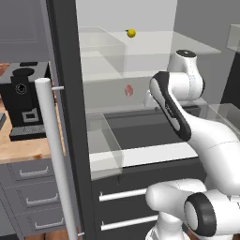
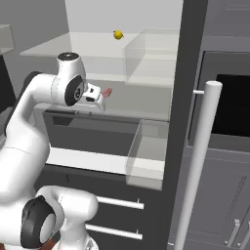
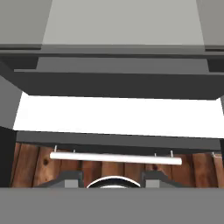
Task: Take the steak from the fridge and place it on the digital scale on the counter by the fridge. Wait a few seconds for a reading, then move it to the plate on the dining counter.
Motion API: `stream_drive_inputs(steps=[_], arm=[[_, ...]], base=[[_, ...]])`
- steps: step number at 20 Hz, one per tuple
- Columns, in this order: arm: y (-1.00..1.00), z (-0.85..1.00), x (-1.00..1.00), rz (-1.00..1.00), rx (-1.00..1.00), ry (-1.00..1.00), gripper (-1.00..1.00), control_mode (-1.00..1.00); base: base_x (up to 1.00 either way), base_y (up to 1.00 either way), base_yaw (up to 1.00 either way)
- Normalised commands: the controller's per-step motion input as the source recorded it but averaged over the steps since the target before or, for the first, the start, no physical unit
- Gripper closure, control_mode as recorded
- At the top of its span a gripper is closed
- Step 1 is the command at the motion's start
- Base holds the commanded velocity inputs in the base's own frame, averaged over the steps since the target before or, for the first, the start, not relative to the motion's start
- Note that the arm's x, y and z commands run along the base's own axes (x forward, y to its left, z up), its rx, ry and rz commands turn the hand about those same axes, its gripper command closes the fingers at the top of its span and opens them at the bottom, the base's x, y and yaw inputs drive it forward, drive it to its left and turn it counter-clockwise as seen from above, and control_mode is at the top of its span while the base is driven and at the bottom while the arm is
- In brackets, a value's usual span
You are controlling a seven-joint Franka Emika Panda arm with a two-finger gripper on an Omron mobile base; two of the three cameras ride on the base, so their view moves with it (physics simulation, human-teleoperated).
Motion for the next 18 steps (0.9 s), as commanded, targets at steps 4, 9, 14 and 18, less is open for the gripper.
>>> stream_drive_inputs(steps=[4,9,14,18], arm=[[0.0,-0.02,-0.19,0.0,-0.01,-0.1,-1.0,-1.0],[0.0,0.14,-0.4,-0.01,0.0,-0.35,-1.0,-1.0],[0.0,0.48,-0.09,0.0,0.0,-0.29,-1.0,-1.0],[0.0,0.54,0.0,0.0,0.0,-0.23,-1.0,-1.0]], base=[[0.0,0.0,0.0],[0.0,0.0,0.0],[0.0,0.0,0.0],[0.0,0.0,0.0]])
